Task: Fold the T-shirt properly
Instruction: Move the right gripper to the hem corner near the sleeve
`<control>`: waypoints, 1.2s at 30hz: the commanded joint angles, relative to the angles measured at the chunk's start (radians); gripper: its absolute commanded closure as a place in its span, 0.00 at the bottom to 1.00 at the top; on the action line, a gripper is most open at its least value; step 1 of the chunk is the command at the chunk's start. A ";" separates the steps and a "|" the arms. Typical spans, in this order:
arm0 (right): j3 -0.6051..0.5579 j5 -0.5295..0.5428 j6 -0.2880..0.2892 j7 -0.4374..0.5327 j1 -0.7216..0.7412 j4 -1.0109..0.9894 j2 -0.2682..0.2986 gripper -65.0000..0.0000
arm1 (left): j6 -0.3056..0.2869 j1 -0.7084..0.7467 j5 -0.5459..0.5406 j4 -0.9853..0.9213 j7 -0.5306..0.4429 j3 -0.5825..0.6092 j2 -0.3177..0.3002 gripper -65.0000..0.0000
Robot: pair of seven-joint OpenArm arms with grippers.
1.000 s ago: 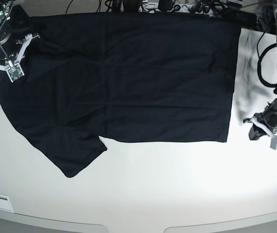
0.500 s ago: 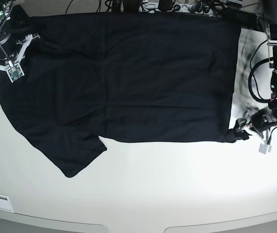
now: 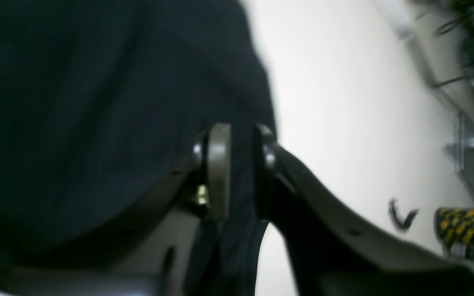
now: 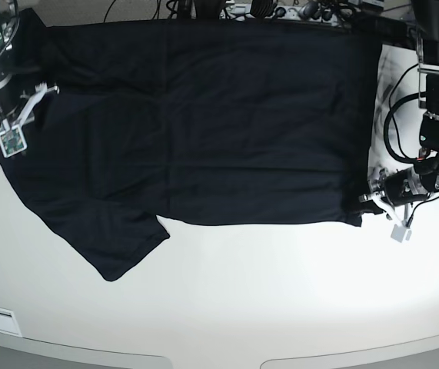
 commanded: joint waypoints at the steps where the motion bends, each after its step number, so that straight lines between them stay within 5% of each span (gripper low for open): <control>1: 0.010 0.001 -0.019 0.028 0.037 -0.008 0.015 0.71 | 0.020 0.000 0.056 -0.001 0.052 0.002 -0.011 1.00; 3: 0.010 0.049 -0.011 0.048 0.121 -0.074 0.015 0.62 | 0.020 0.000 0.066 -0.001 0.052 0.002 -0.009 1.00; 6: 0.008 0.173 0.090 0.083 0.289 -0.248 0.014 0.55 | 0.019 0.000 0.067 -0.001 0.052 0.002 -0.002 1.00; 19: 0.008 0.671 0.415 -0.108 1.057 -1.400 -0.005 0.53 | 0.019 0.000 0.082 -0.001 0.060 0.002 0.008 1.00; 25: 0.008 0.698 0.503 -0.103 1.217 -1.777 -0.045 0.53 | 0.019 0.000 0.082 -0.001 0.071 0.002 0.008 1.00; 36: -0.086 0.698 0.607 -0.133 1.221 -1.791 -0.155 0.54 | 0.018 0.000 0.090 -0.001 0.078 0.002 0.008 1.00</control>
